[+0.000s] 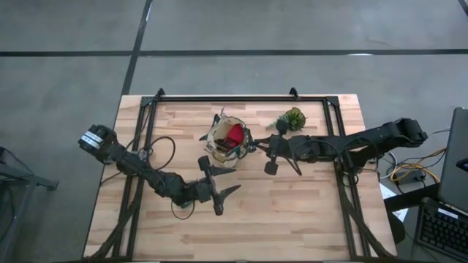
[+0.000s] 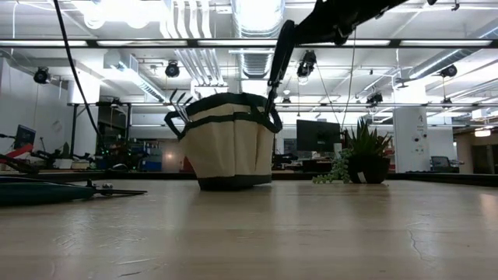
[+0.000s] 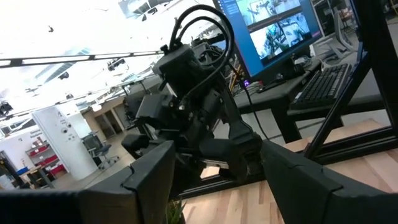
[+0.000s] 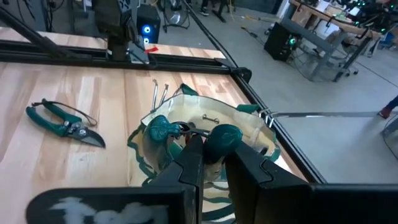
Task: Pick & Place Garden tools in Gardening bag
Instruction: Put the right shear scissors into the gardening bag
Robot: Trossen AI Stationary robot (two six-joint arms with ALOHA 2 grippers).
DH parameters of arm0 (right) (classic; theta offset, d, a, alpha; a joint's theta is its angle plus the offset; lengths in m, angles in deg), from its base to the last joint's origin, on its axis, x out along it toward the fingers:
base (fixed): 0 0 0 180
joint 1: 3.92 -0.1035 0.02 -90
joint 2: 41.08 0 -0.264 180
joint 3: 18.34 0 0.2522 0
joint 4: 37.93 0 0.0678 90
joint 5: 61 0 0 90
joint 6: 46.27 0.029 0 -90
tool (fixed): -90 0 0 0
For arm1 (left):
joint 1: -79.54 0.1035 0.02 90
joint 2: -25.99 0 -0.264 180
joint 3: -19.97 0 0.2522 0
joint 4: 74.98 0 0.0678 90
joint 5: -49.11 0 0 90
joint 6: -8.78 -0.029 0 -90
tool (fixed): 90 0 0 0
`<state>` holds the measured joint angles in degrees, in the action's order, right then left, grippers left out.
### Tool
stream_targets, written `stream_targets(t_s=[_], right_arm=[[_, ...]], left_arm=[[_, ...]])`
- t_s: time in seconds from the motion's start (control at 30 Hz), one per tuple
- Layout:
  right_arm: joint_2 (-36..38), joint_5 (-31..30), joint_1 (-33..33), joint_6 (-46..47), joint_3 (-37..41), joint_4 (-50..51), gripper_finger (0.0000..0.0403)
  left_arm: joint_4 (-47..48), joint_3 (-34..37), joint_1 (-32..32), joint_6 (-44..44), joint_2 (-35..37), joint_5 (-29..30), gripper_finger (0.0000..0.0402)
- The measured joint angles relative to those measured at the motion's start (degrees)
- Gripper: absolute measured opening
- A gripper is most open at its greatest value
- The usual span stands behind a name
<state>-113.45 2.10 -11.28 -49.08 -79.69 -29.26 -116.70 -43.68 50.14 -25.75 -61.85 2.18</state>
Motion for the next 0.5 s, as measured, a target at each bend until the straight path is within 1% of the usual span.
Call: stream_targets(t_s=[0.33,0.5], right_arm=[[-0.73,0.63,0.87,-0.02,0.1,0.73,0.0038],[-3.26,0.62,1.99,0.51,0.22,-0.07,0.0038]], left_arm=[[-0.01,0.01,0.0,0.1,0.01,0.0,0.0243],[-0.03,0.04,0.02,0.22,0.02,-0.08,0.0243]])
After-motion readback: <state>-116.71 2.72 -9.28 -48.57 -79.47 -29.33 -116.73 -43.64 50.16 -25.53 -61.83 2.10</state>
